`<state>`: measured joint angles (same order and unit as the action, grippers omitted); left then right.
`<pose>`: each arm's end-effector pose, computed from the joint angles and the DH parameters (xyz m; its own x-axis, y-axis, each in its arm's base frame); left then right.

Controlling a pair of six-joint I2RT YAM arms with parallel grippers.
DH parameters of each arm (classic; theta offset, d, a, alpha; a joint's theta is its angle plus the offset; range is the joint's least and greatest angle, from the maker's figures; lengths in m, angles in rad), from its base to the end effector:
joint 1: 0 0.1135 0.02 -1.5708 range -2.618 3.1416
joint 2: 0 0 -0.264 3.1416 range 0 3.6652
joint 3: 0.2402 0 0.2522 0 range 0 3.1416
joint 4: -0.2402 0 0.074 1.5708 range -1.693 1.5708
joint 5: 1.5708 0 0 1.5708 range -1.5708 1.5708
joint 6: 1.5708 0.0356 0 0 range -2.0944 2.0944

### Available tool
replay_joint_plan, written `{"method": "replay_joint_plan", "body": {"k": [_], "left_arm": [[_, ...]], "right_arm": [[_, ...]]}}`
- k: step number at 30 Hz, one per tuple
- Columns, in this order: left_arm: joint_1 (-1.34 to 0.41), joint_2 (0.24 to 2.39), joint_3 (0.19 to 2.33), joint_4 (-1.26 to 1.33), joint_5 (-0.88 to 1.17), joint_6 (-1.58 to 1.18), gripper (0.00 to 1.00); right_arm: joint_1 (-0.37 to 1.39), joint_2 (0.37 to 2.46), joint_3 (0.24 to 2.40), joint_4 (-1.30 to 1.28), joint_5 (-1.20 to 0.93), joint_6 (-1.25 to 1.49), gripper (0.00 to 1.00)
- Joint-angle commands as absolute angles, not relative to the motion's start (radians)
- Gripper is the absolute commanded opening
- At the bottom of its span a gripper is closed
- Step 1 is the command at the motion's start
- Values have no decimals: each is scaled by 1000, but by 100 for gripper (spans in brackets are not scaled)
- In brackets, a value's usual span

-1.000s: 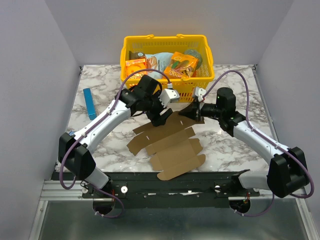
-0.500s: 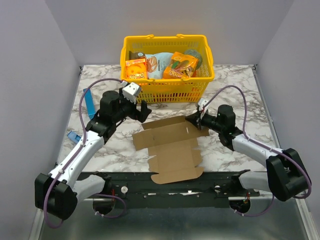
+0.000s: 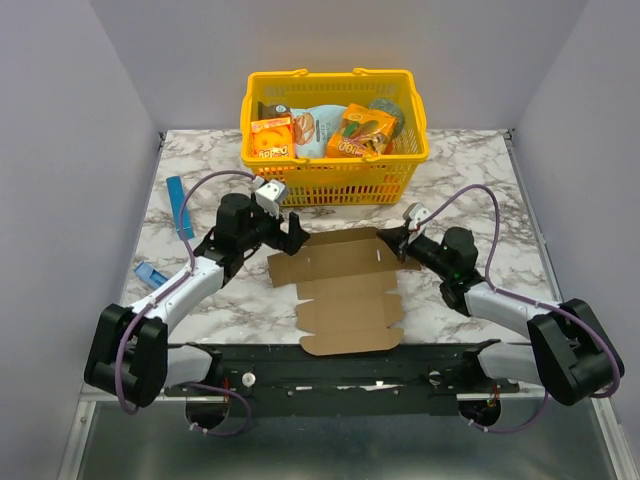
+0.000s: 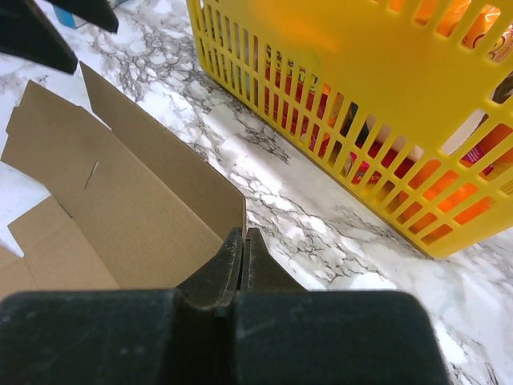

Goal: Fold the paper box

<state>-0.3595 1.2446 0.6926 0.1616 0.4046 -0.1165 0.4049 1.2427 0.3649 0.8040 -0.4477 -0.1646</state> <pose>0.2517 -0.1096 0.2456 -0.4310 0.0478 -0.9011 0.6183 0.7430 -0.2563 0.2176 0.1100 0.2055 0.0563 -0.1365 -0.9890 -0.7528 0.6448 -0.1319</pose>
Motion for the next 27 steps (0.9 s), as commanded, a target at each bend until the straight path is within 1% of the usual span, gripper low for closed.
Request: {"method": "replay_joint_plan", "body": {"k": [1,7,9,12,13,15,17,18,19,21,22,24,25,27], "left_arm": [[-351,1252,658,253,489,-75,99],[-351,1287,661,230,544,-63,98],[-351,1319,689,192,561,-61,93],[-351,1362,727,130,586,-55,84],[-353,1370,730,124,589,-55,79],[-354,1378,730,115,588,-57,76],[-356,1373,718,129,581,-60,70],[-356,1362,713,135,571,-67,66],[-356,1358,710,137,565,-71,58],[-363,1348,709,127,543,-69,54],[-368,1347,712,124,537,-64,49],[-377,1347,722,104,522,-60,45],[-390,1347,727,94,505,-49,38],[-399,1350,733,74,492,-46,31]], "right_arm": [[407,1232,357,874,-411,-158,1],[408,1238,362,873,-411,-156,1],[408,1241,364,873,-410,-156,1],[408,1243,364,873,-407,-156,1],[408,1244,364,874,-405,-155,1],[408,1243,365,873,-402,-155,1],[408,1244,364,873,-402,-155,1],[408,1246,367,874,-402,-155,1],[408,1250,368,874,-400,-156,1],[408,1252,370,876,-400,-156,1],[408,1253,370,877,-399,-156,1],[408,1253,365,884,-394,-160,1],[408,1253,364,887,-390,-158,1],[407,1252,364,893,-388,-160,2]]}}
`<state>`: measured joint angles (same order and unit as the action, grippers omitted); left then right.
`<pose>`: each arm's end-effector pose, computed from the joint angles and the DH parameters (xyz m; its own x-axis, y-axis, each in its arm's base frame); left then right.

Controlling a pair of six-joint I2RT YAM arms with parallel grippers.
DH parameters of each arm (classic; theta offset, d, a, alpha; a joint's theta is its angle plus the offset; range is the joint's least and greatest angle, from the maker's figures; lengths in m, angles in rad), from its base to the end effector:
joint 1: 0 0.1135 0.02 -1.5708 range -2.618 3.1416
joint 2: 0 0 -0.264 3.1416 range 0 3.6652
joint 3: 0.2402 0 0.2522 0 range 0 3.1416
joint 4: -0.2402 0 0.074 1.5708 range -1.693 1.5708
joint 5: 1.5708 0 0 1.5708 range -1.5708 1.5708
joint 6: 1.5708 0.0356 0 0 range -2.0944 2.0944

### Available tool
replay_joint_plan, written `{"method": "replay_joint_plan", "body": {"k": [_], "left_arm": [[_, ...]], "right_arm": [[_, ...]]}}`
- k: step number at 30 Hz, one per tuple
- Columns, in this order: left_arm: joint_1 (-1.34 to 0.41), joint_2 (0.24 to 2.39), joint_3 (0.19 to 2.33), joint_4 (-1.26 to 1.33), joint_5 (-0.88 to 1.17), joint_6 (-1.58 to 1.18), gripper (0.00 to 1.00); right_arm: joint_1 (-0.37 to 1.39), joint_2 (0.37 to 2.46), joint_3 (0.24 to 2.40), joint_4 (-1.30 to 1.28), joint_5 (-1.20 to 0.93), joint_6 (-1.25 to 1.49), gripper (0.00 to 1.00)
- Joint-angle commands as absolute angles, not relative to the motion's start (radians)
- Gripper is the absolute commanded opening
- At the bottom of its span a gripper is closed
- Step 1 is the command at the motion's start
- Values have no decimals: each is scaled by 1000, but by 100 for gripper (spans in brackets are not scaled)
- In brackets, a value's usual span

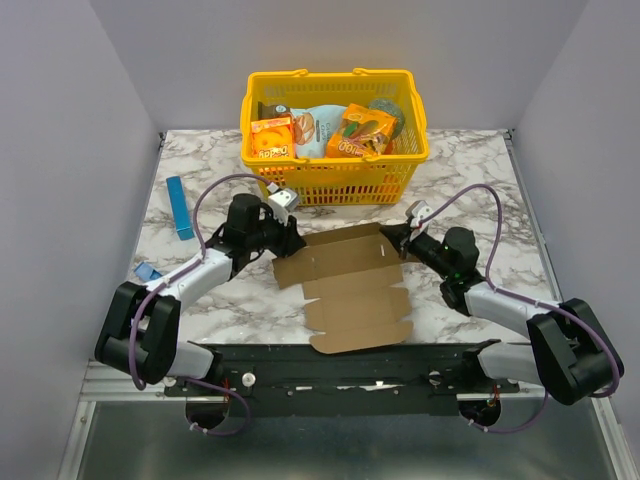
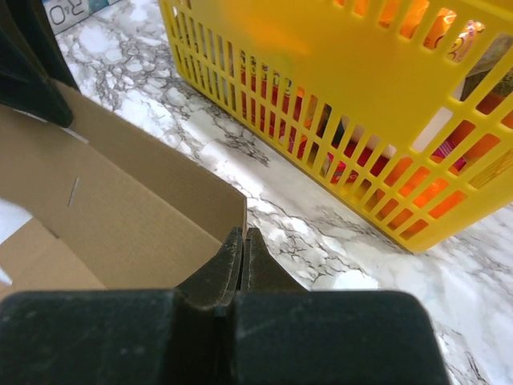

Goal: Fold the paper box

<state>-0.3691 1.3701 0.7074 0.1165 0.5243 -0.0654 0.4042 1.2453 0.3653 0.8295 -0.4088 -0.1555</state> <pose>0.2612 -0.1202 0.2143 -0.5299 0.1443 -0.8357 0.6781 0.6639 -0.3153 0.2192 0.1091 0.2077 0.0666 -0.1261 -0.9898 -0.7243 0.6762 -0.1348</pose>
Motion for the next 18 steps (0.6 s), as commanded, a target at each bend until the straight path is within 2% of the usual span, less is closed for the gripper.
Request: {"method": "replay_joint_plan", "body": {"k": [1,3,4,7,8,11,15,18], "left_arm": [[-411,1350,733,72,480,-40,28],[-426,1350,738,66,456,-28,21],[-436,1347,741,58,436,-19,12],[-508,1318,738,40,315,53,3],[-526,1307,730,44,251,69,2],[-580,1270,709,63,163,118,0],[-635,1206,678,113,22,166,0],[-676,1184,669,136,-29,216,0]], "right_arm": [[407,1252,364,891,-385,-158,4],[407,1252,364,894,-380,-156,5],[408,1252,361,894,-367,-153,6],[408,1226,365,879,-295,-120,21],[408,1212,370,868,-272,-94,38],[408,1138,414,783,-97,-3,75],[408,1046,553,391,-12,119,77],[408,988,618,193,54,285,77]]}}
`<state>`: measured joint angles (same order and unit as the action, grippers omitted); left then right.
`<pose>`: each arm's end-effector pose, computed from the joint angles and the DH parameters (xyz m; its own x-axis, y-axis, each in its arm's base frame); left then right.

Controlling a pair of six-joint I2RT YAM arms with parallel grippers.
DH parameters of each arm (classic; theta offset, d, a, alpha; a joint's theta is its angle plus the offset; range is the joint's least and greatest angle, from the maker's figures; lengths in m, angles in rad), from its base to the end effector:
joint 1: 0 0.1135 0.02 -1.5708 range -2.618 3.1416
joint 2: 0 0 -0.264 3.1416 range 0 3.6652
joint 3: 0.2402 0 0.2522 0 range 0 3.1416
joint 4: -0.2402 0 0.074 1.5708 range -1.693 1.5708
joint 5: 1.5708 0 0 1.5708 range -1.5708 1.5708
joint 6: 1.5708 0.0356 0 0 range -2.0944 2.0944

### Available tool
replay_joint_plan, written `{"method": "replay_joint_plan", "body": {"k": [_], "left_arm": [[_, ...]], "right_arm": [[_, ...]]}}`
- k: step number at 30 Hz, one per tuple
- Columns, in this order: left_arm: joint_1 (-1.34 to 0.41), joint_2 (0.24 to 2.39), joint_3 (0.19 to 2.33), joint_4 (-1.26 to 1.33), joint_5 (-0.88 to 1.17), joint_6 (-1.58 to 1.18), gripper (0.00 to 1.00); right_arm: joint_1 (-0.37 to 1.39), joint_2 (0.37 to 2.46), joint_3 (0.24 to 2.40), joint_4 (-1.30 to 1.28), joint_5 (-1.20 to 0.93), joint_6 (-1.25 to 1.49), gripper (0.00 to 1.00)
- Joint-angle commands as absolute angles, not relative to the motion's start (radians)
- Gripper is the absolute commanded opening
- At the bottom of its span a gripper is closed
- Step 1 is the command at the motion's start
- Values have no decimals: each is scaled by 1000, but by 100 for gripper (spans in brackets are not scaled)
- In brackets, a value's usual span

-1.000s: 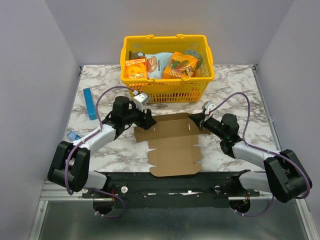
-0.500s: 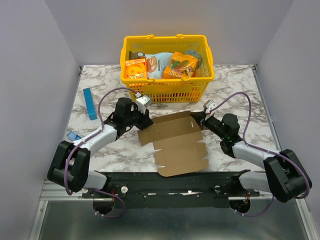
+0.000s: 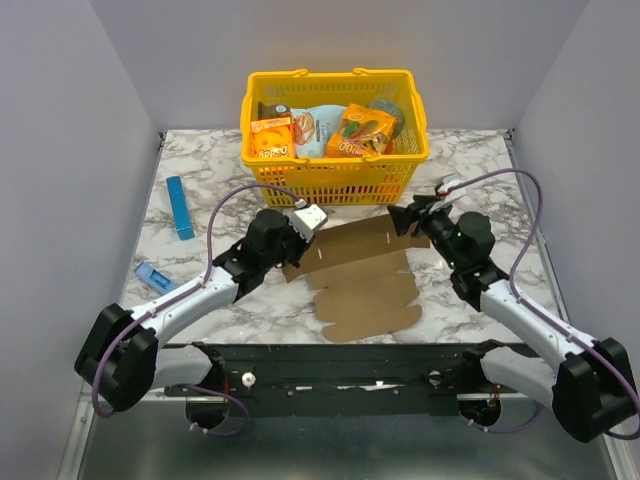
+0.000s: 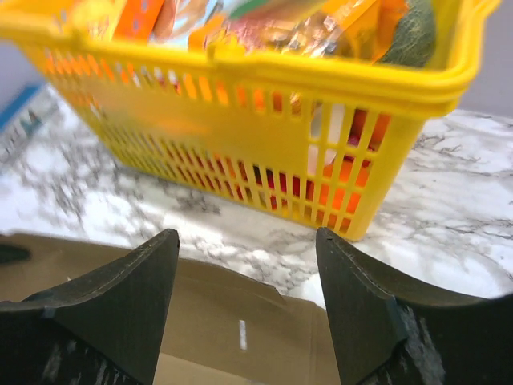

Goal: Fold the paper box

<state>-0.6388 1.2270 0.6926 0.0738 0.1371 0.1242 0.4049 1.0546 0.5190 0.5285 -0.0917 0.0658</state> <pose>0.2141 -0.1650 0.2404 -0.2687 0.3525 -0.8964 0.7278 0.6839 0.0507 0.2197 0.0977 0.2689 -0.0378 0.0550 -0.9978 -0.4750 0.8775 0.0664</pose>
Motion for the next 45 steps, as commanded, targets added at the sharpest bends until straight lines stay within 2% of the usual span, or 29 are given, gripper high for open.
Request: {"method": "replay_joint_plan", "body": {"k": [1,6,11,27,45], "left_arm": [[-696,1184,672,140,-61,230,0],[-749,1229,716,120,-159,307,0],[-795,1253,719,156,-210,350,0],[-903,1289,698,212,-302,436,0],[-971,1327,669,273,-389,486,0]], "right_arm": [[408,968,621,160,55,320,77],[408,821,566,46,74,733,76],[408,868,519,75,-98,1043,73],[428,1120,465,409,-115,1256,73],[431,1272,491,460,-60,1304,69]]}}
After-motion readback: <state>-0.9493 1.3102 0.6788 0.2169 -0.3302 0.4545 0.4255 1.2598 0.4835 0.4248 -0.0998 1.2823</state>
